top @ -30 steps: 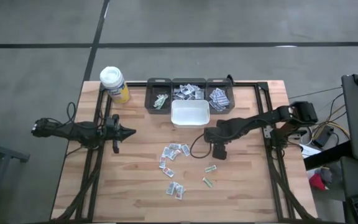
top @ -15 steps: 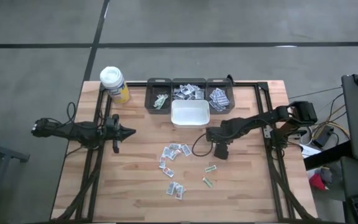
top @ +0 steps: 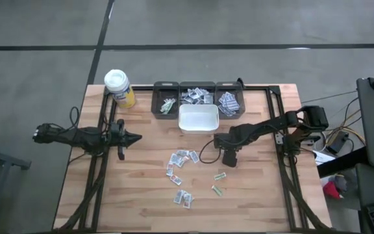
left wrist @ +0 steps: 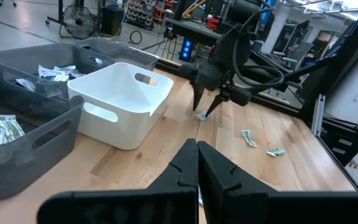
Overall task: Pick & Place First Aid Supplies
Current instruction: Put the top green bandage pack into the left black bin
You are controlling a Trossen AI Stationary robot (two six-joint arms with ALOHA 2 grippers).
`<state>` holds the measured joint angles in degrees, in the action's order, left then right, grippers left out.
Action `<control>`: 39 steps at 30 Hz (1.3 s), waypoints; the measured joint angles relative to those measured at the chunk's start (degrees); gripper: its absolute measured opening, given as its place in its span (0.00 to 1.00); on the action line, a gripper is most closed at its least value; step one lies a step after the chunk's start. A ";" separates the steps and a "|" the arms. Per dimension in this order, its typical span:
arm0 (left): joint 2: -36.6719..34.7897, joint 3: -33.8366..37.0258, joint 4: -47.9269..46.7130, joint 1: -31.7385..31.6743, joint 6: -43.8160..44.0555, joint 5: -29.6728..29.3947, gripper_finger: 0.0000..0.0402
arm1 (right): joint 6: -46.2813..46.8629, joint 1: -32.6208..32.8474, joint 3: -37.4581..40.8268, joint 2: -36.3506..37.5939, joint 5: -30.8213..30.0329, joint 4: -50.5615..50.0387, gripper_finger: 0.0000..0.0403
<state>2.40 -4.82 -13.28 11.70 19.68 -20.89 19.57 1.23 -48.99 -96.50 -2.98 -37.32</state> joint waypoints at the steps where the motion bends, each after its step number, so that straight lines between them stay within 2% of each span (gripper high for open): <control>1: 0.02 0.00 0.04 0.02 0.00 -0.02 0.00 | 0.00 -0.02 -0.02 -0.26 0.00 -0.02 0.41; 24: 0.02 0.07 1.75 0.01 -1.57 -0.04 0.00 | -0.04 -0.07 0.44 3.55 1.04 -0.24 0.03; 33: 0.02 0.07 1.91 0.02 -1.81 -0.04 0.00 | 0.72 -0.28 -1.16 6.15 4.87 -0.17 0.02; 39: 0.02 0.09 2.18 0.02 -1.88 -0.04 0.00 | -0.50 -0.84 -7.07 6.46 11.34 0.91 0.02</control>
<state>2.41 -4.73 -11.09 11.73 17.80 -20.93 19.07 0.39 -56.07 -90.04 8.35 -36.41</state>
